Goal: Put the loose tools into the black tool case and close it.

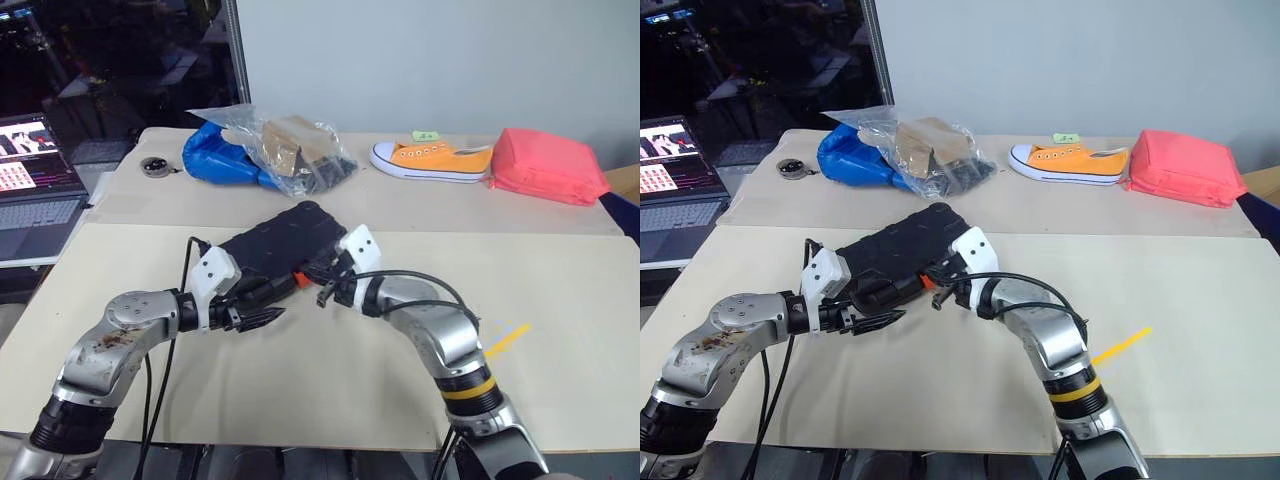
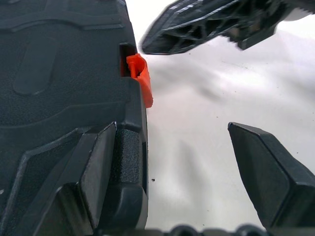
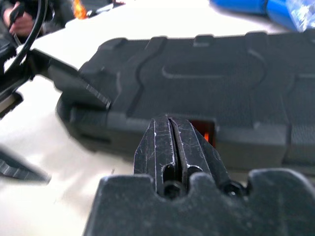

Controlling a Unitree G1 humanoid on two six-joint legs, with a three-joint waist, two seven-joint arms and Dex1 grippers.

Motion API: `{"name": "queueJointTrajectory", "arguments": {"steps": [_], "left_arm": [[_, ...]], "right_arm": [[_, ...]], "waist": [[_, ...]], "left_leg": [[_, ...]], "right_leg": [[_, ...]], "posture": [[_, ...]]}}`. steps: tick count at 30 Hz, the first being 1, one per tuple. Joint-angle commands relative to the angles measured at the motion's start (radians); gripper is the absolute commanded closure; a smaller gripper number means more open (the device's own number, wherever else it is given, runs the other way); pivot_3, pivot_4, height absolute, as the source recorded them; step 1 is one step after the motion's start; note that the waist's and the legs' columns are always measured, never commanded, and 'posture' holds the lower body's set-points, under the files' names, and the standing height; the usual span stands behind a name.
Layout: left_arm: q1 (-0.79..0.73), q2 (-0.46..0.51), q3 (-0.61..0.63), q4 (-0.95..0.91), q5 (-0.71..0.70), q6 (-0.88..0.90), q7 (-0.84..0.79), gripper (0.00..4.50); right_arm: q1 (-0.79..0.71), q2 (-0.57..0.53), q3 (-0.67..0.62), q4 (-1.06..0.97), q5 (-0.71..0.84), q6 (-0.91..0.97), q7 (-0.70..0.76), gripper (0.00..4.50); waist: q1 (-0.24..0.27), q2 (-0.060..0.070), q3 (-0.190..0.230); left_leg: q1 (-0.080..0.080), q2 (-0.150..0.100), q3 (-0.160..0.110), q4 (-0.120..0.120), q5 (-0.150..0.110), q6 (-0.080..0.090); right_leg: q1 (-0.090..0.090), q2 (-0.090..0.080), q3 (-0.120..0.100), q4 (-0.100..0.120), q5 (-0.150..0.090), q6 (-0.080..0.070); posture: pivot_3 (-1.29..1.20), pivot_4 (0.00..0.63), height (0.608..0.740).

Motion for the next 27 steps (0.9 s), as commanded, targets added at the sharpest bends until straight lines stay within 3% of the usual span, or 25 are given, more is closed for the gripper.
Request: {"name": "queueJointTrajectory", "arguments": {"steps": [1,15,27], "left_arm": [[0.025,0.007,-0.017,0.032,0.026,0.021,0.004,0.63],[0.019,0.000,-0.020,0.034,0.032,0.041,0.012,0.63],[0.013,-0.004,-0.015,0.047,0.035,0.050,0.010,0.63]], "right_arm": [[-0.004,0.011,0.016,0.043,-0.049,-0.073,-0.025,4.43],[0.038,0.045,0.125,0.232,-0.218,-0.291,-0.032,4.43],[0.021,0.055,0.154,0.334,-0.308,-0.320,-0.024,4.43]], "waist": [[0.000,0.000,0.000],[-0.008,0.000,-0.001],[-0.019,-0.001,-0.002]], "left_leg": [[0.000,0.000,0.000,0.000,0.000,0.000],[0.009,0.001,0.000,0.000,0.000,0.000],[0.022,0.002,-0.001,-0.002,0.000,0.000]], "right_leg": [[0.000,0.000,0.000,0.000,0.000,0.000],[0.004,0.003,0.003,0.002,-0.001,0.002],[0.017,0.003,0.004,0.000,-0.002,0.003]], "posture": [[0.00,0.150,0.740],[0.00,0.150,0.740],[0.00,0.150,0.740]]}}
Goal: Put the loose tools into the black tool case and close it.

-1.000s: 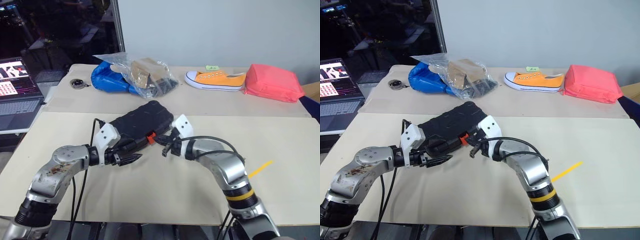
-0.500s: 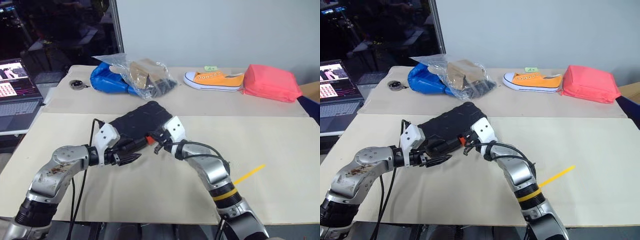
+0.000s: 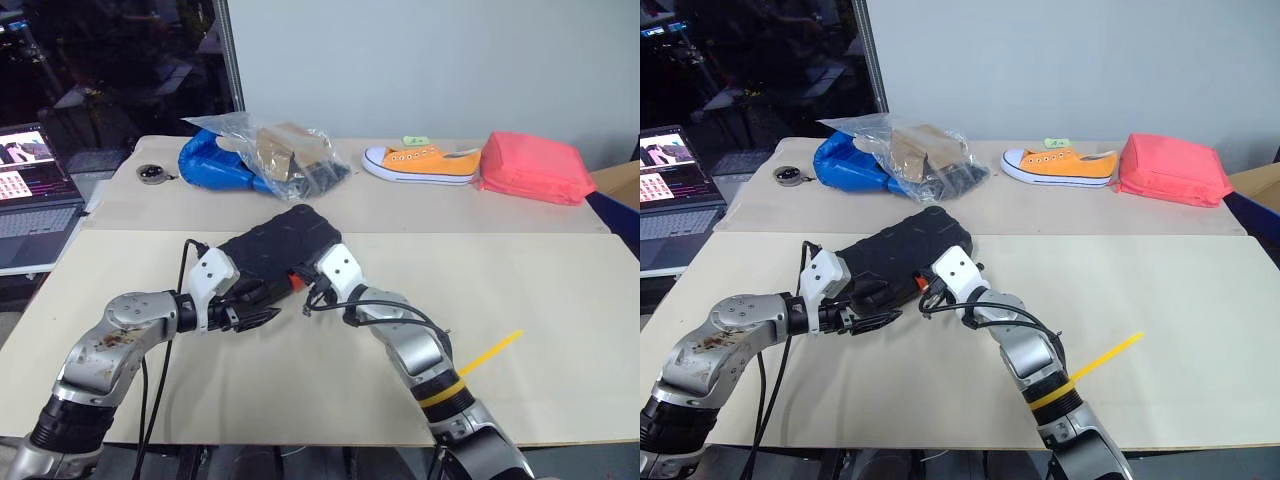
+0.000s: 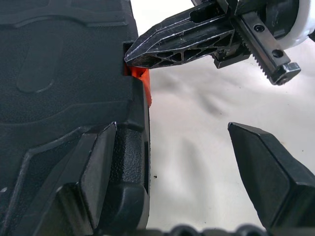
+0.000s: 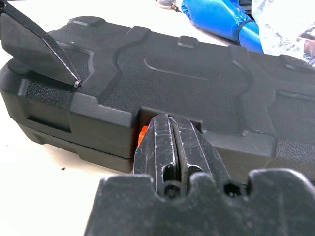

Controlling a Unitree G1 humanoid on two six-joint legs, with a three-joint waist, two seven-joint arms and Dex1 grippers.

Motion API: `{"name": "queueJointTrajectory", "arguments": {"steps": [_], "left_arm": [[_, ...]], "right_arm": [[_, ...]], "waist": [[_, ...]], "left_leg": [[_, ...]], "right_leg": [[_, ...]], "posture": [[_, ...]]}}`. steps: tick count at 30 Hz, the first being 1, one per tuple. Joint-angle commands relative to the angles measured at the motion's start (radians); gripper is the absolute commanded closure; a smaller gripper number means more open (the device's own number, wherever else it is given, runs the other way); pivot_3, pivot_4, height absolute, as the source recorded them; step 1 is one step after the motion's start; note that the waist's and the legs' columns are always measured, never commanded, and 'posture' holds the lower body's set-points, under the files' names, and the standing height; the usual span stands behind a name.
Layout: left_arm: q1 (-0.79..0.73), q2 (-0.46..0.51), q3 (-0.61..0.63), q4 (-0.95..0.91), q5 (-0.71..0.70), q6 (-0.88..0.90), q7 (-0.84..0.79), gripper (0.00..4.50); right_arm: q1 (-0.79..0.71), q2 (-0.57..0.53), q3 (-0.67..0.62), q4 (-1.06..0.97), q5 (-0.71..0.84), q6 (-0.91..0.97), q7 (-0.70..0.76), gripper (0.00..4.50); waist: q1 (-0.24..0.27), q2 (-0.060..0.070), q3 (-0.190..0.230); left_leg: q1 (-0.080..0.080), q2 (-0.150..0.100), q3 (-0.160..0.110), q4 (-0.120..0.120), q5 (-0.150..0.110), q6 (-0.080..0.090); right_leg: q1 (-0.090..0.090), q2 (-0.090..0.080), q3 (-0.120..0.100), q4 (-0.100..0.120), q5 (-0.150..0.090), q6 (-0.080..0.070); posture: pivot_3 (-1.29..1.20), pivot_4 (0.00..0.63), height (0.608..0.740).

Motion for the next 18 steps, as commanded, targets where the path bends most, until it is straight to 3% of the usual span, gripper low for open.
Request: {"name": "queueJointTrajectory", "arguments": {"steps": [1,7,10,12,15,16,17,18], "left_arm": [[0.017,-0.004,-0.017,0.022,0.010,0.021,-0.001,0.63],[0.026,-0.011,-0.010,0.004,0.009,0.008,0.003,0.63],[0.064,-0.060,0.081,-0.072,-0.072,-0.023,0.024,0.63],[0.096,-0.093,0.129,-0.119,-0.089,-0.083,0.030,0.63],[0.161,-0.087,0.212,-0.191,-0.194,-0.017,0.022,0.63],[0.192,-0.085,0.248,-0.227,-0.231,-0.004,0.027,0.63],[0.211,-0.085,0.271,-0.251,-0.252,0.001,0.033,0.10],[0.236,-0.084,0.298,-0.281,-0.285,0.013,0.038,0.01]], "right_arm": [[-0.003,0.007,0.049,0.122,-0.044,0.025,0.013,4.43],[0.001,0.009,0.045,0.154,-0.054,-0.059,0.022,4.43],[0.062,-0.026,-0.071,-0.042,0.126,-0.142,0.138,4.43],[0.090,-0.088,-0.126,-0.160,0.205,-0.124,0.213,4.43],[0.135,-0.225,-0.206,-0.313,0.321,-0.025,0.314,3.74],[0.167,-0.297,-0.237,-0.373,0.370,0.013,0.369,3.33],[0.188,-0.345,-0.255,-0.411,0.403,0.038,0.402,2.96],[0.212,-0.395,-0.280,-0.449,0.438,0.067,0.432,2.72]], "waist": [[-0.006,0.000,0.000],[-0.013,-0.001,0.000],[-0.010,-0.002,-0.001],[-0.007,-0.003,0.002],[0.003,-0.002,0.002],[0.009,-0.002,0.002],[0.016,-0.002,0.002],[0.020,-0.002,0.002]], "left_leg": [[0.001,0.000,0.000,0.000,0.000,0.000],[0.008,0.000,0.000,-0.003,-0.001,-0.001],[0.008,-0.001,0.000,-0.007,-0.001,-0.001],[-0.001,-0.001,0.000,-0.008,0.000,0.000],[-0.021,-0.001,0.000,-0.007,0.003,-0.004],[-0.026,-0.002,0.001,-0.007,0.003,-0.004],[-0.029,-0.002,0.001,-0.007,0.001,-0.006],[-0.029,-0.002,0.001,-0.007,0.000,-0.005]], "right_leg": [[0.000,0.000,0.000,0.000,0.000,0.000],[0.003,-0.001,0.002,0.000,0.002,-0.001],[0.003,-0.001,0.003,-0.001,0.002,-0.001],[-0.002,-0.002,0.003,-0.001,0.000,0.001],[-0.021,-0.003,0.003,-0.001,0.004,-0.003],[-0.026,-0.003,0.003,-0.001,0.004,-0.003],[-0.027,-0.004,0.003,-0.002,0.003,-0.001],[-0.027,-0.004,0.002,-0.002,0.002,-0.001]], "posture": [[0.00,0.150,0.740],[0.00,0.150,0.740],[0.00,0.150,0.740],[0.00,0.150,0.740],[0.00,0.150,0.740],[0.00,0.150,0.740],[0.00,0.150,0.740],[0.00,0.150,0.740]]}}
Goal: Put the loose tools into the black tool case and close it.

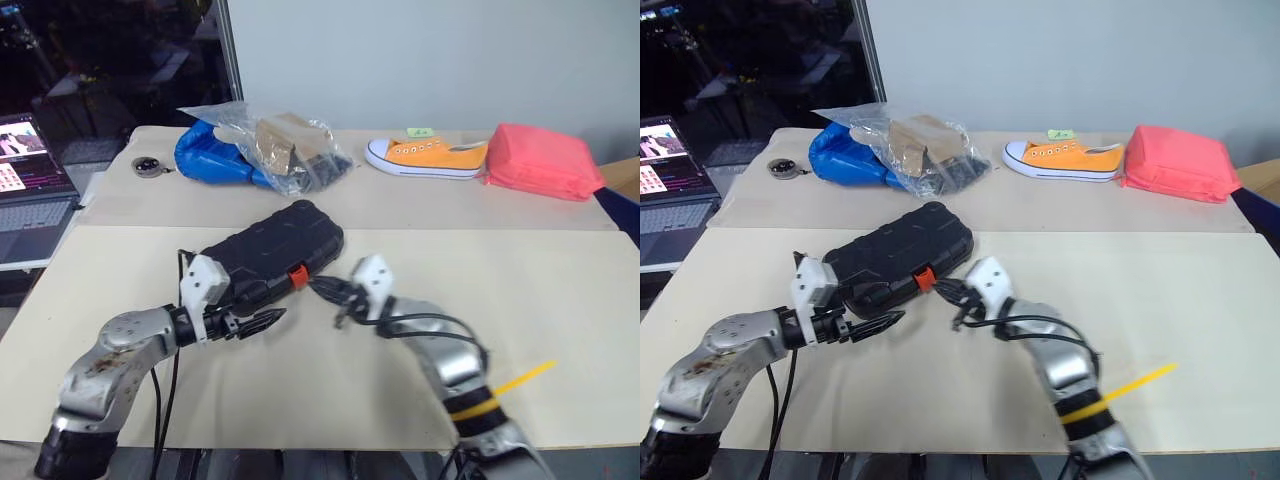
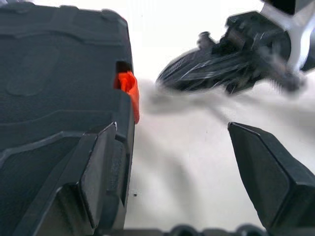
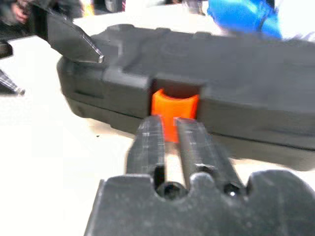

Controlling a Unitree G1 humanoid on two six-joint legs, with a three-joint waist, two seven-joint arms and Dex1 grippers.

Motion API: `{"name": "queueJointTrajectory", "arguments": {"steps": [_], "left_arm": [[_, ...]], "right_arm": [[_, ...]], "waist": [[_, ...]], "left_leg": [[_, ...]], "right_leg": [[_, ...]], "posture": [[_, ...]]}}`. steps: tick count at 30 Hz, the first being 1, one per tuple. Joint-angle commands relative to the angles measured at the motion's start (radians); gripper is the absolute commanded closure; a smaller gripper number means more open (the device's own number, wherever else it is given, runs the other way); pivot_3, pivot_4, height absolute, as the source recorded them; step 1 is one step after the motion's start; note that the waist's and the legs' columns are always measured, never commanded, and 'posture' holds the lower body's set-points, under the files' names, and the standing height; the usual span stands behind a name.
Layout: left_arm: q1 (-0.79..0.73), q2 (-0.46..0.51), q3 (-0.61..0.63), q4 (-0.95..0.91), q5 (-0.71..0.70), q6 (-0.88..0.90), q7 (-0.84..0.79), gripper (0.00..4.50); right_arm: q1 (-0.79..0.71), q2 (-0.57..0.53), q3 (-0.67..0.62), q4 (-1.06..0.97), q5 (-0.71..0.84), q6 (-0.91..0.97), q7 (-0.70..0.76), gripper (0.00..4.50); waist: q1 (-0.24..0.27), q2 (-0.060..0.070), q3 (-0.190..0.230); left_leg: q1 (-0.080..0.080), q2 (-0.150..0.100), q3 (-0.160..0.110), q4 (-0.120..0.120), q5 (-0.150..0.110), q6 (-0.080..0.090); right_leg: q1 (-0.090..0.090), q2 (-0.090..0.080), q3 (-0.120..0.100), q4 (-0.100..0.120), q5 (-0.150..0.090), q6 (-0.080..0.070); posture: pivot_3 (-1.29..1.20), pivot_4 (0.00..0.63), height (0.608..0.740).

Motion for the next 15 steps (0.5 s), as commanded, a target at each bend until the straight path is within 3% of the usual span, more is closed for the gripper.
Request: {"name": "queueJointTrajectory", "arguments": {"steps": [1,4,7,8,15], "left_arm": [[0.080,0.013,0.116,-0.142,-0.117,0.030,0.016,0.00],[0.199,0.019,0.202,-0.216,-0.164,0.044,0.031,0.00],[0.289,0.027,0.257,-0.236,-0.178,0.032,0.022,0.00],[0.329,0.029,0.281,-0.242,-0.177,0.023,0.009,0.00],[0.492,0.035,0.365,-0.234,-0.138,-0.041,-0.047,0.00]], "right_arm": [[0.080,-0.143,-0.110,-0.180,0.157,0.100,0.134,2.37],[0.181,-0.275,-0.242,-0.240,0.246,0.150,0.198,1.36],[0.251,-0.339,-0.324,-0.246,0.274,0.147,0.220,0.19],[0.289,-0.359,-0.370,-0.243,0.279,0.138,0.234,0.02],[0.497,-0.382,-0.545,-0.247,0.251,0.023,0.276,0.02]], "waist": [[0.006,0.000,0.000],[0.018,0.001,0.000],[0.022,0.000,0.001],[0.024,0.000,0.001],[0.029,0.000,0.001]], "left_leg": [[0.000,0.000,-0.001,-0.001,-0.001,0.001],[-0.001,0.000,-0.002,-0.005,-0.005,0.002],[0.001,-0.001,-0.001,-0.005,-0.006,0.002],[0.003,-0.001,-0.001,-0.003,-0.006,0.002],[0.008,-0.003,0.002,0.000,-0.003,0.005]], "right_leg": [[0.001,0.000,-0.002,-0.001,0.000,0.000],[0.003,-0.001,-0.004,-0.007,-0.001,0.000],[0.006,-0.005,-0.004,-0.015,-0.002,0.000],[0.008,-0.005,-0.004,-0.015,-0.002,0.000],[0.013,-0.008,-0.006,-0.015,-0.002,0.001]], "posture": [[0.00,0.150,0.740],[0.00,0.150,0.740],[0.00,0.150,0.740],[0.00,0.150,0.740],[0.00,0.150,0.740]]}}
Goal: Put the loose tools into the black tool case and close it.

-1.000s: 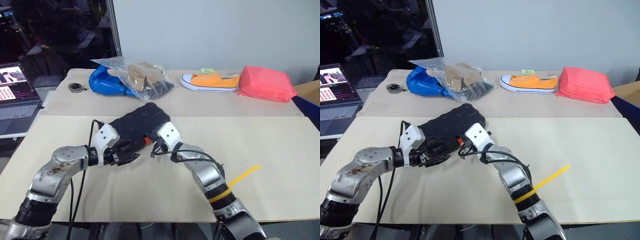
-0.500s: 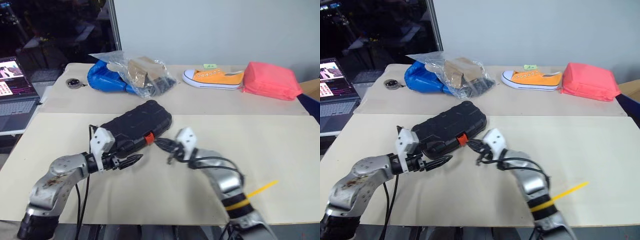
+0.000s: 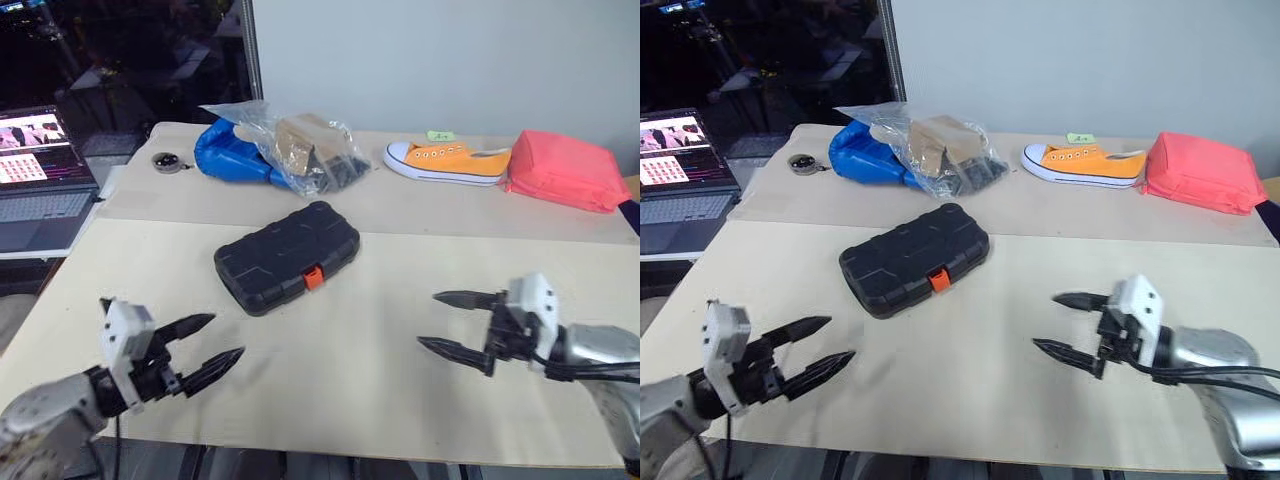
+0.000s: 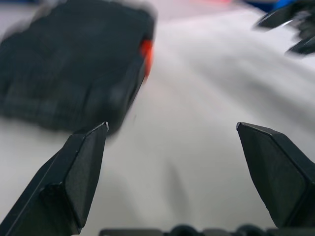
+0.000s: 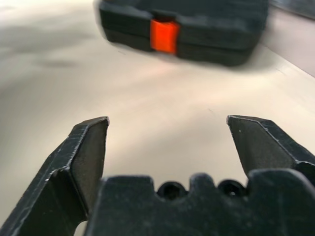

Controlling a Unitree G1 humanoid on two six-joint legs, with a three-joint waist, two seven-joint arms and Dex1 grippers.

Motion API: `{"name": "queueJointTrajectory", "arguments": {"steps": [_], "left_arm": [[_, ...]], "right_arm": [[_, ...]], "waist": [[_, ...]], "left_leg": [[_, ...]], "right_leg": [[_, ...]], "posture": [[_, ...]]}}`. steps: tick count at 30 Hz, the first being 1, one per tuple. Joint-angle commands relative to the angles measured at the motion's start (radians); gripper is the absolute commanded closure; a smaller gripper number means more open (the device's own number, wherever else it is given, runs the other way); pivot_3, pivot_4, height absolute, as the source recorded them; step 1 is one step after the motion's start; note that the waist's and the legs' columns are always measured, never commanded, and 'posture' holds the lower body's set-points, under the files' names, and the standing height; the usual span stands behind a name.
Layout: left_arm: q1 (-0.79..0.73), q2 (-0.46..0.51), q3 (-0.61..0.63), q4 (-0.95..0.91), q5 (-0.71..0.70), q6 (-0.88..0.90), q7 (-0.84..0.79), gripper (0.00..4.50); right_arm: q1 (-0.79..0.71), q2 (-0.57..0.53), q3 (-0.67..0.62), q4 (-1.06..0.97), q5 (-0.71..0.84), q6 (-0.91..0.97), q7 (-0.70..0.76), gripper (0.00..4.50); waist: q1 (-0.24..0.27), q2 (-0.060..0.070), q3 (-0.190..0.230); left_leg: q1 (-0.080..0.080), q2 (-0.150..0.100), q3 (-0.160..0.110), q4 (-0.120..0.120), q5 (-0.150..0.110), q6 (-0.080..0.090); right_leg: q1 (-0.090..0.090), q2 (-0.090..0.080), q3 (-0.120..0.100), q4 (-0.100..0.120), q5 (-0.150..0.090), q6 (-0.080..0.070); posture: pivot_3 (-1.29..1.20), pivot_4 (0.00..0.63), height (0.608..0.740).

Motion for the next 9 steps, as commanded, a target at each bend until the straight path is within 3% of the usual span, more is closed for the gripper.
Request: {"name": "queueJointTrajectory", "arguments": {"steps": [1,9], "left_arm": [[0.042,0.014,0.048,-0.009,0.021,-0.057,-0.039,0.00],[0.058,0.026,0.044,0.052,0.026,-0.098,-0.097,0.00]], "right_arm": [[0.058,0.003,-0.083,-0.017,-0.007,-0.083,0.019,0.02],[0.072,0.026,-0.083,0.064,-0.037,-0.187,0.021,0.02]], "waist": [[0.000,0.000,0.000],[-0.003,0.000,0.000]], "left_leg": [[0.000,0.000,0.000,0.000,0.000,0.000],[0.002,0.000,0.001,0.000,0.001,0.000]], "right_leg": [[0.000,0.000,0.000,0.000,0.000,0.001],[0.001,0.001,0.001,0.001,0.001,0.001]], "posture": [[0.00,0.150,0.740],[0.00,0.150,0.740]]}}
